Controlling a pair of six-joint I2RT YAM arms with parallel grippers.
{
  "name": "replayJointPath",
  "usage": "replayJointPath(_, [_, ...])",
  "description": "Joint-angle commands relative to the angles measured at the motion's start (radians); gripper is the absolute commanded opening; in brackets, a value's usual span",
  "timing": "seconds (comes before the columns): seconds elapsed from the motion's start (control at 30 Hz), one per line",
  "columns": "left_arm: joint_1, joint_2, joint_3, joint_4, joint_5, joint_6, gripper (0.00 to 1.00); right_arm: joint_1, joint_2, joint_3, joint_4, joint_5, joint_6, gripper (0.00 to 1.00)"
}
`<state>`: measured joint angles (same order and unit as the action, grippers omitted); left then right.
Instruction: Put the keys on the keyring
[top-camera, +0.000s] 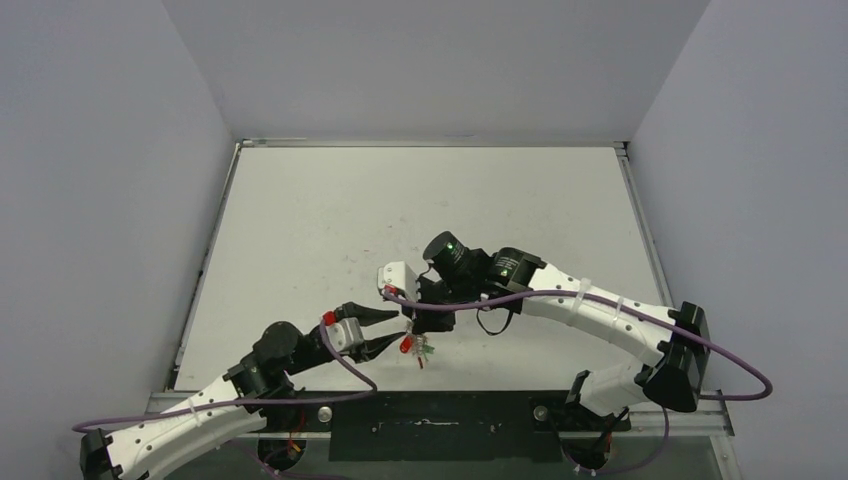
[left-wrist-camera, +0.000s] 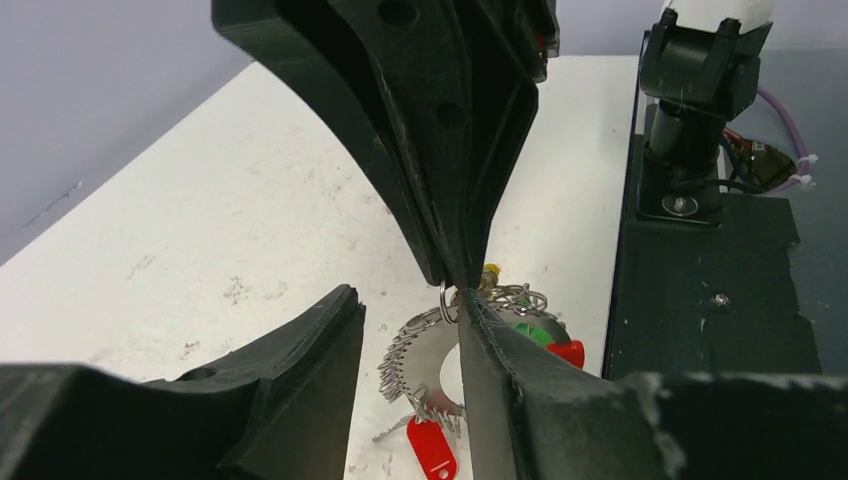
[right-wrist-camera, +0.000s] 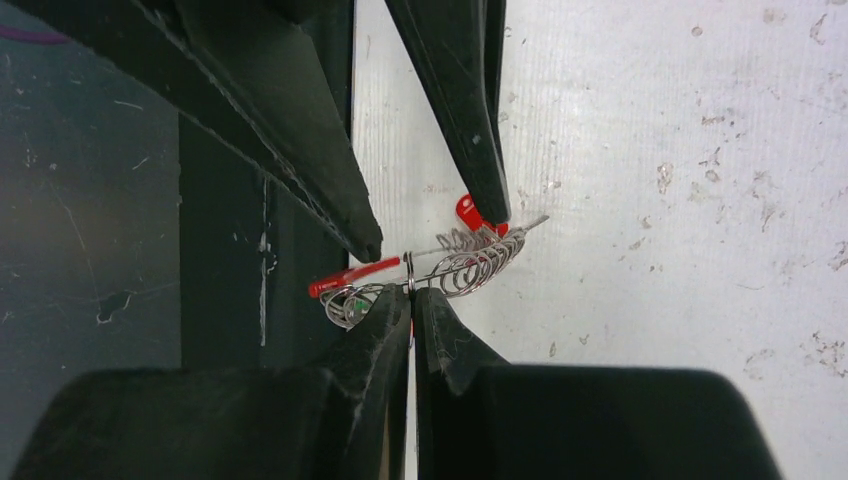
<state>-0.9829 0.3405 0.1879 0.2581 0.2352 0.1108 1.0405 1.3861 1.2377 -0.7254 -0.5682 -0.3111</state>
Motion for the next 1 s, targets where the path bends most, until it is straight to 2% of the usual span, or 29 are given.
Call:
replayJointPath(0.0, [-0.003, 0.066, 0.099, -0.138, 0.017, 0.048, 0.38, 0.039, 0.053, 0.114, -0.11, 0.092, 0.007, 0.0])
replayJointPath(0.2, [-0.003, 0.155, 0.139, -0.171, 0.072, 0.068, 0.37, 0.056, 0.077, 0.131, -0.099, 0.103, 0.033, 0.0])
replayJointPath(0.37, [-0.003, 0.202, 0.144, -0.139, 0.094, 0.075, 0.26, 0.062, 0.083, 0.135, -0.098, 0.103, 0.033, 0.0])
replayJointPath(0.87, [-0.004, 0.225, 0.125, -0.018, 0.137, 0.053, 0.28, 0.066, 0.097, 0.14, -0.102, 0.105, 0.03, 0.0])
replayJointPath(0.97, [-0.004, 0.224, 0.119, -0.015, 0.123, 0.05, 0.22, 0.069, 0.094, 0.142, -0.1, 0.099, 0.03, 0.0])
